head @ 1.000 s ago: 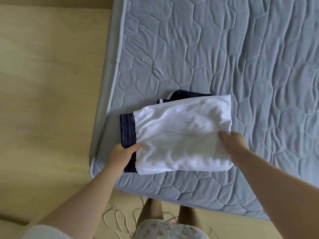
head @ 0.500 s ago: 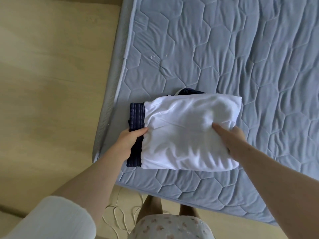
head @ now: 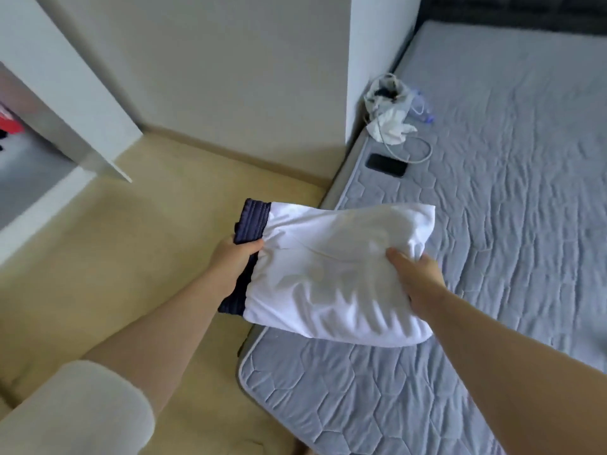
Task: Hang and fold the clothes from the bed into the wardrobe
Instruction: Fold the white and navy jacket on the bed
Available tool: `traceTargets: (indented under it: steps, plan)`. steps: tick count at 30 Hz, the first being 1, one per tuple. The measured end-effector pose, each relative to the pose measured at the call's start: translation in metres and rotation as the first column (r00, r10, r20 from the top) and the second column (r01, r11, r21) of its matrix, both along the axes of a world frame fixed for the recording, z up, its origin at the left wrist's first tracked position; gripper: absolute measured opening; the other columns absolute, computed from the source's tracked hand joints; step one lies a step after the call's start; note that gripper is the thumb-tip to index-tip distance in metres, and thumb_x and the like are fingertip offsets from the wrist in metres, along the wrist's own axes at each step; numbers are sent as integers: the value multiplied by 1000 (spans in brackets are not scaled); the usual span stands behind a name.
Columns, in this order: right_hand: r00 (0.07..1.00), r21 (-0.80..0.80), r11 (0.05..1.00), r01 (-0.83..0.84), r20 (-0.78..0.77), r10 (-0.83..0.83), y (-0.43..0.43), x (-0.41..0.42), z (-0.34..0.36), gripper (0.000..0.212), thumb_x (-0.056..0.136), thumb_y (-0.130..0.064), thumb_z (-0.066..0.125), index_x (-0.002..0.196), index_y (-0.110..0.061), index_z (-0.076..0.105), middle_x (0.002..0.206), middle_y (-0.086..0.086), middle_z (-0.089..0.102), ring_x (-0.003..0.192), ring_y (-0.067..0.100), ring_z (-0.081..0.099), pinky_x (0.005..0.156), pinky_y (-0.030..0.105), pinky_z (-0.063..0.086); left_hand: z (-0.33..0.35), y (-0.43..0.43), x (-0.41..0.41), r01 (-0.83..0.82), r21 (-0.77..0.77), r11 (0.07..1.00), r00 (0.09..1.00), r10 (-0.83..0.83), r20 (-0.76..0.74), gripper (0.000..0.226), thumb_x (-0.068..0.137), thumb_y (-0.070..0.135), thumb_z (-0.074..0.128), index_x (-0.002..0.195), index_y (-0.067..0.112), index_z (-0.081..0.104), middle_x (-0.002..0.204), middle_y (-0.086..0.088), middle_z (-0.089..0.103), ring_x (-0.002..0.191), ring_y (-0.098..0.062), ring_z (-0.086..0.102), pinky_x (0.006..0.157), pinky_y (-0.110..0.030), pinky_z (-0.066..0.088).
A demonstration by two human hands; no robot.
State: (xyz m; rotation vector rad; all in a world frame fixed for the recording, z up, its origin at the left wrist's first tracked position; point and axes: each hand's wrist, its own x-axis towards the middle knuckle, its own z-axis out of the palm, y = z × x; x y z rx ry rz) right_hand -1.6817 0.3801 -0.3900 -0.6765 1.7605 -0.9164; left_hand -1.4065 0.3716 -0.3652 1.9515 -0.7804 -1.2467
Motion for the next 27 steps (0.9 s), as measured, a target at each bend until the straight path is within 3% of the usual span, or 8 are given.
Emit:
traceTargets:
  steps: [3,9,13,16,18,21,23,27]
  plan:
    - [998,-95,994,-62,27,65,-28,30,67,20,84,-33,64,93,-21,52,73,-5,54,64,13,52,65,28,42,70,-8,30,-76,-120,990,996,82,46,25,79,24,70,98,9,63,87,-9,64,77,-26,60,70,-33,47]
    - [971,-288,935,-208,57,233,-66,126,202,25,82,-31,66,93,-17,49,71,-2,52,60,14,50,47,21,34,211,1,122,-298,-339,892,940,336,59,20,72,29,75,79,15,63,80,-6,65,74,-26,62,65,-29,48]
    - [924,-356,880,-315,97,370,-76,213,270,30,81,-25,68,105,-12,54,74,1,54,62,16,51,53,26,37,279,19,201,-370,-433,822,901,432,50,27,71,24,76,90,10,63,85,-7,63,80,-27,61,70,-31,48]
    - [879,-390,829,-402,91,469,-73,283,306,37,81,-23,68,112,-8,56,77,3,54,62,16,49,52,26,34,311,41,269,-399,-455,796,889,458,22,39,72,23,77,104,6,63,96,-10,65,90,-28,63,80,-34,50]
    - [844,-412,788,-458,77,531,-70,333,325,38,81,-25,68,113,-9,55,76,3,53,62,16,48,51,26,31,325,58,316,-422,-463,780,881,472,-9,44,72,24,77,107,5,59,99,-11,64,91,-27,62,77,-34,52]
    - [807,-425,748,-511,63,587,-61,412,346,43,80,-26,69,116,-7,54,95,10,59,77,26,53,68,33,38,341,82,385,-471,-478,742,857,514,-47,44,72,22,78,108,7,56,89,-8,62,79,-23,60,61,-29,47]
    - [784,-422,729,-539,66,617,-53,461,355,47,80,-27,69,119,-6,53,103,13,58,86,27,51,76,37,37,352,96,429,-499,-483,720,836,546,-50,47,71,21,78,110,6,56,93,-10,62,82,-25,61,65,-30,48]
    - [738,-413,692,-591,69,672,-44,541,368,49,80,-27,69,120,-4,53,85,8,55,83,27,52,76,37,37,367,118,505,-526,-492,693,808,589,-33,43,70,19,79,105,3,60,90,-11,64,79,-25,62,67,-30,50]
